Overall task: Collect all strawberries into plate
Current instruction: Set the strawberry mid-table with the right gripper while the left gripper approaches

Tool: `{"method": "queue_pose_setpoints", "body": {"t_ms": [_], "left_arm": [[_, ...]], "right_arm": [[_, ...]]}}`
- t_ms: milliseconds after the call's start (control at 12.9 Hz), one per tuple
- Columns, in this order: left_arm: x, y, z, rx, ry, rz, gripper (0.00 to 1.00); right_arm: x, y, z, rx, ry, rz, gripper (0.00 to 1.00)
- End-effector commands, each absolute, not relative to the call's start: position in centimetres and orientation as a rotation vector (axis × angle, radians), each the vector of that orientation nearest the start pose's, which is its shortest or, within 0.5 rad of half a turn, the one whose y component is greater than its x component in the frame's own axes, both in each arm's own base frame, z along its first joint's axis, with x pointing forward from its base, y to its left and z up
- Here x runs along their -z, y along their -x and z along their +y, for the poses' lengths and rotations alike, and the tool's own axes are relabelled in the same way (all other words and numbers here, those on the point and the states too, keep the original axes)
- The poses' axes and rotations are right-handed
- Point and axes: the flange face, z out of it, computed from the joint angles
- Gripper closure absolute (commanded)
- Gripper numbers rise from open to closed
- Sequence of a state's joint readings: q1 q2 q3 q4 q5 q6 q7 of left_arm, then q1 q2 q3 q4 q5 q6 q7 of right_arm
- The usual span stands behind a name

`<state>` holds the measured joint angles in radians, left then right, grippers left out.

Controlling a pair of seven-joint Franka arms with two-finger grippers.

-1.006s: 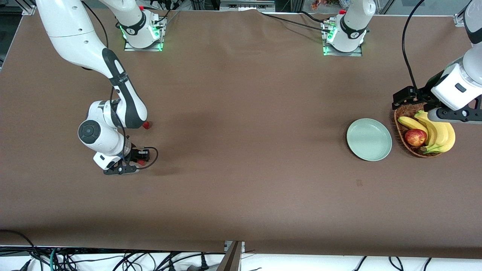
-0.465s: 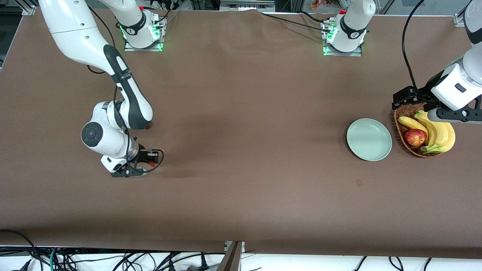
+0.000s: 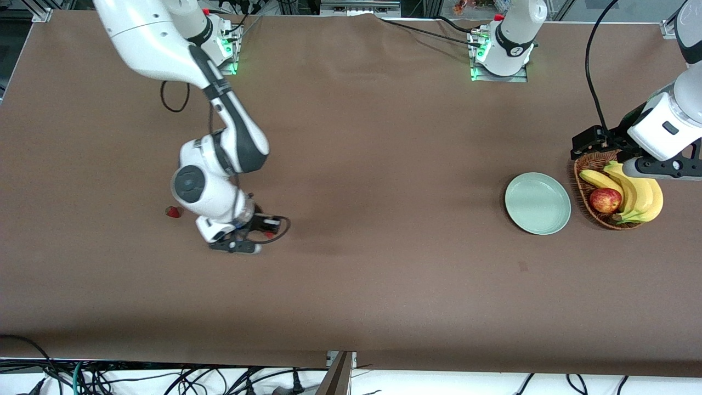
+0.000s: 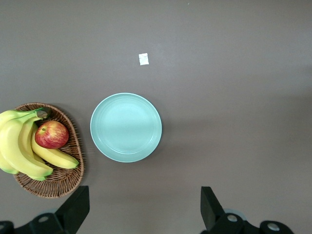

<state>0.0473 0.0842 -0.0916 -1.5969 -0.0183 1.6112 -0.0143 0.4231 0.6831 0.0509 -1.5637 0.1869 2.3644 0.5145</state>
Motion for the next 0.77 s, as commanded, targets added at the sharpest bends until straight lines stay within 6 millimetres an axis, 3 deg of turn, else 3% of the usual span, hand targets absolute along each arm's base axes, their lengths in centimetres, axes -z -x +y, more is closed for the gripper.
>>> {"method": "queue_pose_setpoints", "body": {"t_ms": [0,155,465,697], "left_arm": [[-57.1,-58.1,-2.6,-0.098,3.169,0.068,0.00],[-57.2,-58.2,-2.5,-0.090,3.169,0.068,0.00],[-56.0,-58.8,-2.2,-0.110,3.170,0.055,0.00],[-54.9,-59.0,-1.8,-0.136,3.169,0.045,0.00]], "right_arm": [[-25.5,-62.0,41.6,0.035,2.876,0.410,0.81],[-25.4,-60.1,47.1,0.041,2.838,0.495,0.81],[-25.0,-55.6,54.7,0.062,2.788,0.563,0.79],[-22.1,-50.6,60.6,0.124,2.726,0.635,0.76]]}}
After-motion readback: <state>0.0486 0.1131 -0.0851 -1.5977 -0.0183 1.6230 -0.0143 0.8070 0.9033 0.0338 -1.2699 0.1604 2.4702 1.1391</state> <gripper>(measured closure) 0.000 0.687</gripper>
